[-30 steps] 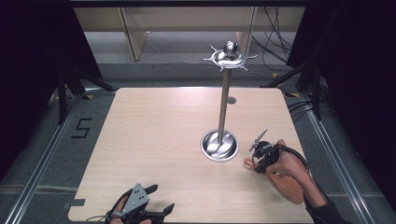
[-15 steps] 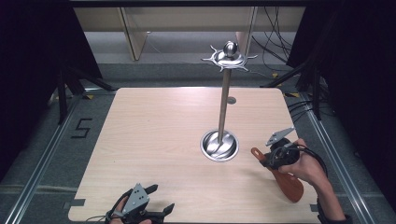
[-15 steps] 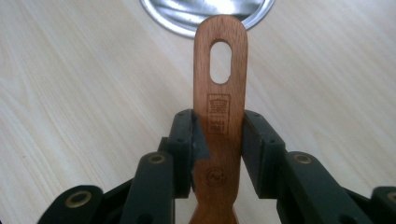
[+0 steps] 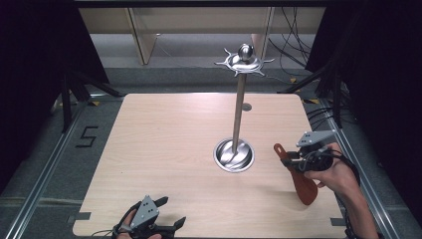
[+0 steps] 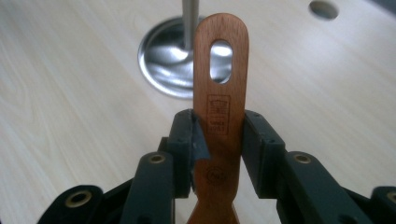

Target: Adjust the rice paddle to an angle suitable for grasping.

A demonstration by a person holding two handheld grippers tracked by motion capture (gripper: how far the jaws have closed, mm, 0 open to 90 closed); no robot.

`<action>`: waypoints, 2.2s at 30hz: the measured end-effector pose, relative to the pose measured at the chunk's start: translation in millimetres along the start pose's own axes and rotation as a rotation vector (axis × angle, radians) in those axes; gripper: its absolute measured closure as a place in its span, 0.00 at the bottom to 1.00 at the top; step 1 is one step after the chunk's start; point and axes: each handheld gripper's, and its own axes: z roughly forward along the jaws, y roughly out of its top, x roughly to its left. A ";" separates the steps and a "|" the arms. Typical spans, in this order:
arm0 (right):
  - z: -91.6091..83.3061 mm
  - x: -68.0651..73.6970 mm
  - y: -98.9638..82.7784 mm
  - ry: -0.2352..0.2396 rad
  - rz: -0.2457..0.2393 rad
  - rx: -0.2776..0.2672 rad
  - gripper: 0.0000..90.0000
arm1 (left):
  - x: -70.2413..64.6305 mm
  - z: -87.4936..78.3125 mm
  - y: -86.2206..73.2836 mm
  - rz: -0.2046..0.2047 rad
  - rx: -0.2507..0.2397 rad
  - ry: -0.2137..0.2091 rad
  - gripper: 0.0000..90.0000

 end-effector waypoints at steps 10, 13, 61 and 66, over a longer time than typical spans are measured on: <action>-15.5 -2.2 23.8 0.048 0.008 -0.091 0.75 | -0.1 -0.8 0.1 -0.005 0.004 0.006 0.16; -19.5 -0.6 29.3 0.062 -0.002 -0.117 0.75 | 0.2 -0.6 0.0 0.003 0.003 -0.001 0.16; -74.1 15.5 102.0 0.023 -0.086 -0.411 0.75 | -0.3 -1.2 0.1 -0.010 -0.011 0.001 0.16; -79.5 15.7 107.9 0.012 -0.086 -0.430 0.75 | 0.1 -0.8 -0.1 -0.011 -0.009 0.000 0.16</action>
